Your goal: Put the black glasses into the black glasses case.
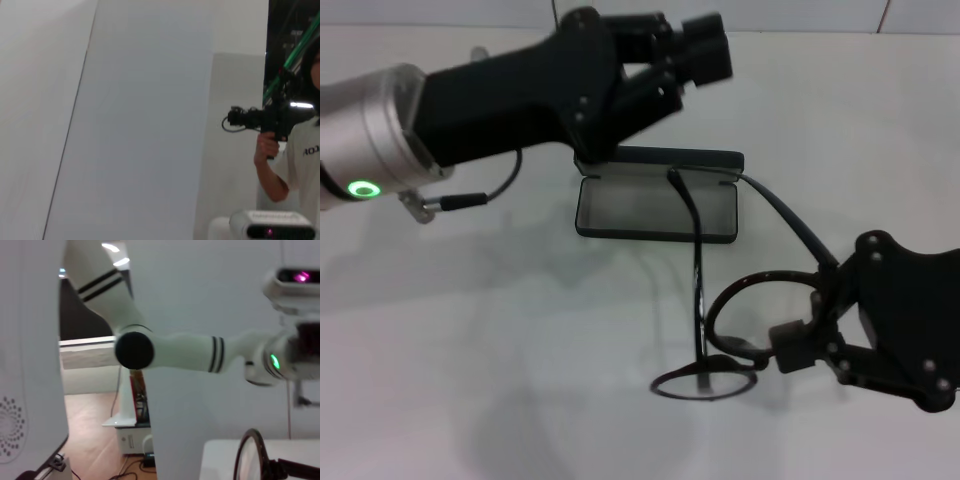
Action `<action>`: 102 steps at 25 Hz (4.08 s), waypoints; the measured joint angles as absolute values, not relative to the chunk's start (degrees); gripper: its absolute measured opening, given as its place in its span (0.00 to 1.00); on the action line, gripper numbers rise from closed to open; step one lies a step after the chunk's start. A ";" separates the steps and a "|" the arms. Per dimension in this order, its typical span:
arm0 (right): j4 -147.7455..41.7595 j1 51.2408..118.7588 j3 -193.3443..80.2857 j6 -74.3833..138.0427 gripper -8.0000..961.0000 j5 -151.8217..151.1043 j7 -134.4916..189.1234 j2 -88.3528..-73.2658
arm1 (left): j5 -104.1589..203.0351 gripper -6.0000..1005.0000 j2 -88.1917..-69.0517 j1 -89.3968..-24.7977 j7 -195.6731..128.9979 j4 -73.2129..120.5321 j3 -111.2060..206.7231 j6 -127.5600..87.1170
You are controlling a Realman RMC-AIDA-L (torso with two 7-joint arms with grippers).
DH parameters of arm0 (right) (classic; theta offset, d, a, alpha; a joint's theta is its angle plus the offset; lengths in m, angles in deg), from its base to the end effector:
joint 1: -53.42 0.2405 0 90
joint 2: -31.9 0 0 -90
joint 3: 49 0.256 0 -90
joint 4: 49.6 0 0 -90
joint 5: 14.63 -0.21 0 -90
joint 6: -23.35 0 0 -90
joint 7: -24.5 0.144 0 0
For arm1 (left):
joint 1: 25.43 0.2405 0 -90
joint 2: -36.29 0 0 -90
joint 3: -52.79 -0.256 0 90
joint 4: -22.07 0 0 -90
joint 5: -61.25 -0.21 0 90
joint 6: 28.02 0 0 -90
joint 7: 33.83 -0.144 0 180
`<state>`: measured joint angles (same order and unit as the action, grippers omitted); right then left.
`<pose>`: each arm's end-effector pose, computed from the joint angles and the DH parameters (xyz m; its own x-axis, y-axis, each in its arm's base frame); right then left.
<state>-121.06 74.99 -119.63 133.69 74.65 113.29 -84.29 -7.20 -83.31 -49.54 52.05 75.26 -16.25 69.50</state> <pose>0.1539 0.2634 0.0368 0.8490 0.0393 -0.5269 0.1372 -0.9794 0.1479 -0.1448 0.3056 0.0278 0.5178 0.1295 0.8457 0.1539 -0.9864 0.0568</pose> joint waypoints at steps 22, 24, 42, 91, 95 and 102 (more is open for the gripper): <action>-120.71 78.48 -120.64 130.91 0.03 69.68 109.46 -84.09 | -15.06 0.16 -83.12 -52.02 51.62 73.75 -20.51 70.52; -120.65 78.32 -120.64 130.90 0.03 69.63 109.26 -84.08 | -15.21 0.16 -83.13 -51.94 51.59 73.75 -20.51 70.97; -120.26 78.01 -120.56 130.81 0.03 69.56 108.70 -84.12 | -15.95 0.16 -83.06 -51.27 51.09 73.90 -19.39 72.64; -120.26 77.23 -122.20 131.68 0.04 68.42 107.99 -84.14 | -17.71 0.16 -83.32 -50.25 48.14 72.96 -15.55 75.40; -120.26 76.84 -122.29 131.71 0.04 68.36 107.99 -84.12 | -17.26 0.16 -83.33 -49.82 47.86 73.16 -15.38 75.48; -120.26 76.70 -122.10 131.74 0.04 67.55 107.99 -84.02 | -18.67 0.16 -82.98 -50.18 48.04 73.13 -15.88 77.04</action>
<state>-120.26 76.70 -122.10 131.74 67.55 107.99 -84.02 -18.67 -82.98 -50.18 48.04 73.13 -15.88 77.04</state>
